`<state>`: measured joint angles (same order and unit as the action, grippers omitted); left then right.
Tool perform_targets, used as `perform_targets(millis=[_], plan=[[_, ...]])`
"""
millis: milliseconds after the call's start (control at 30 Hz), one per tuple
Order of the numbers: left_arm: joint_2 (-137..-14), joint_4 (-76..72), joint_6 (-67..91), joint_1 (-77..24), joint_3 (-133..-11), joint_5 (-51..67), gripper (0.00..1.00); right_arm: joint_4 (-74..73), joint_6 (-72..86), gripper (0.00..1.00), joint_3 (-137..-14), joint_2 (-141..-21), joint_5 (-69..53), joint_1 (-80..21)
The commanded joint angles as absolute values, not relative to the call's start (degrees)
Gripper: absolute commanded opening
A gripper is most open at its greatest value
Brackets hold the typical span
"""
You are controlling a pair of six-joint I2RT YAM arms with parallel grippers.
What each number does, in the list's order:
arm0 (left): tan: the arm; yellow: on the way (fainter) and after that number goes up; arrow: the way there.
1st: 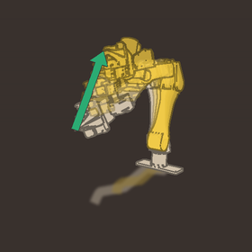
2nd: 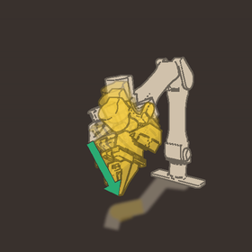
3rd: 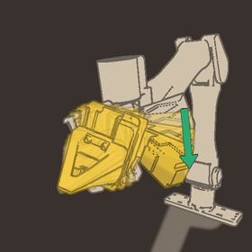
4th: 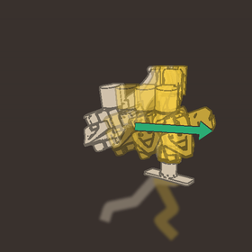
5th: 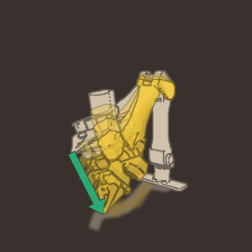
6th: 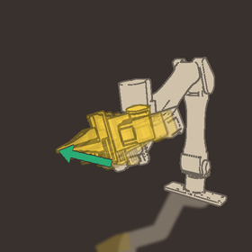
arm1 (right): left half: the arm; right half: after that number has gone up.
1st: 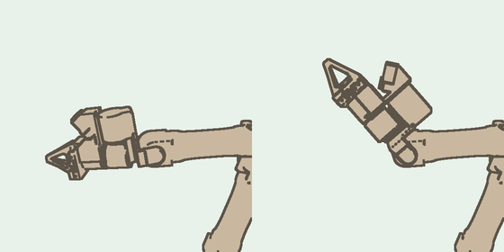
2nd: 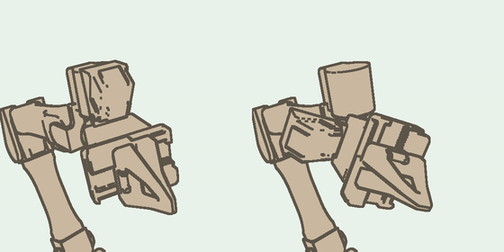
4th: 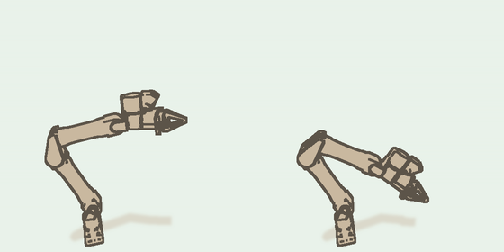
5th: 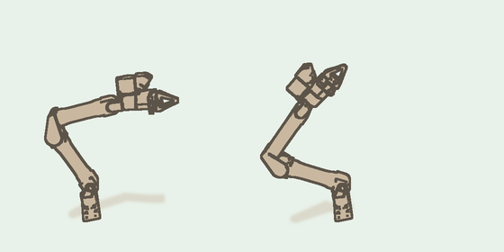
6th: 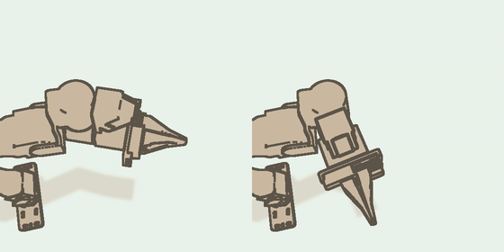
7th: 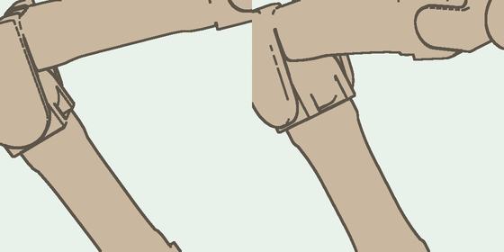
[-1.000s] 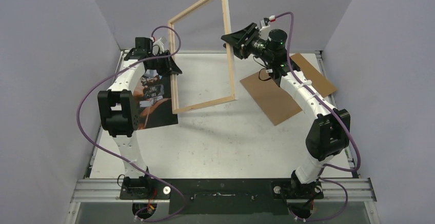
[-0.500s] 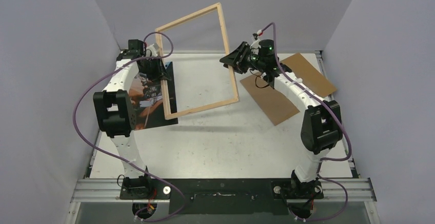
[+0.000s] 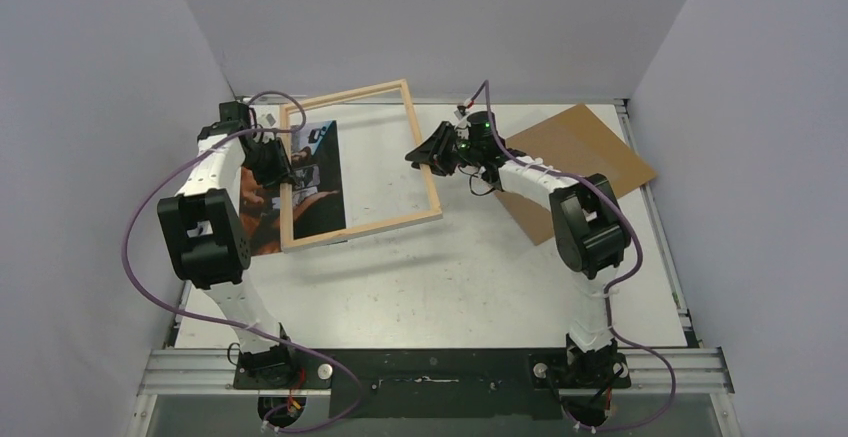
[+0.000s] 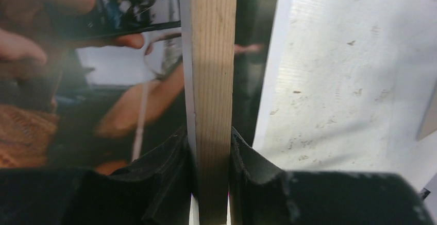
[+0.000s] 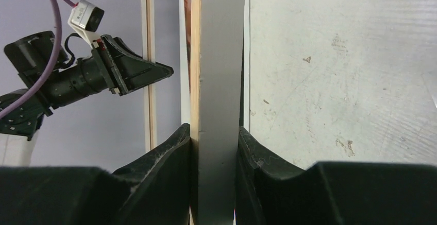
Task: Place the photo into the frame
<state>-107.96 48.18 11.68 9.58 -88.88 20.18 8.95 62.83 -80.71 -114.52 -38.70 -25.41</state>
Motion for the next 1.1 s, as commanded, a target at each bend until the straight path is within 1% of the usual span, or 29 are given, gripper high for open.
perform_targets(millis=[0, 133, 267, 467, 567, 633, 700, 900, 1067], plan=[[-103.23, 47.47, 11.07, 9.57, -86.48, 18.07, 0.00, 14.84, 60.22, 0.27, -78.91, -117.34, -38.29, -29.09], [-103.66, 46.87, 11.59, 9.88, -83.96, 15.11, 0.00, 16.61, 59.19, 0.29, -76.84, -119.43, -37.65, -30.30], [-103.71, 43.75, 12.14, 10.09, -81.20, 16.13, 0.00, 11.92, 54.70, 0.29, -77.46, -121.17, -36.58, -31.71], [-106.12, 44.02, 12.13, 10.57, -80.11, 10.56, 0.00, 9.66, 52.67, 0.31, -76.90, -122.76, -35.61, -33.18], [-106.17, 43.80, 10.72, 10.84, -79.67, 8.66, 0.00, 8.19, 51.78, 0.37, -76.72, -122.70, -35.21, -33.46], [-106.32, 43.81, 9.58, 10.90, -79.48, 8.76, 0.00, 8.59, 51.64, 0.46, -75.37, -121.64, -33.67, -33.34], [-106.50, 43.69, 9.36, 10.90, -79.26, 8.98, 0.00, 8.23, 51.28, 0.52, -74.30, -120.78, -32.25, -32.92], [-106.60, 43.67, 7.88, 10.90, -78.92, 7.49, 0.00, 1.00, 46.15, 0.58, -74.85, -118.31, -28.93, -31.69], [-106.79, 44.35, 6.90, 10.90, -79.30, 5.20, 0.00, -6.66, 40.84, 0.66, -75.59, -113.51, -23.41, -30.67]])
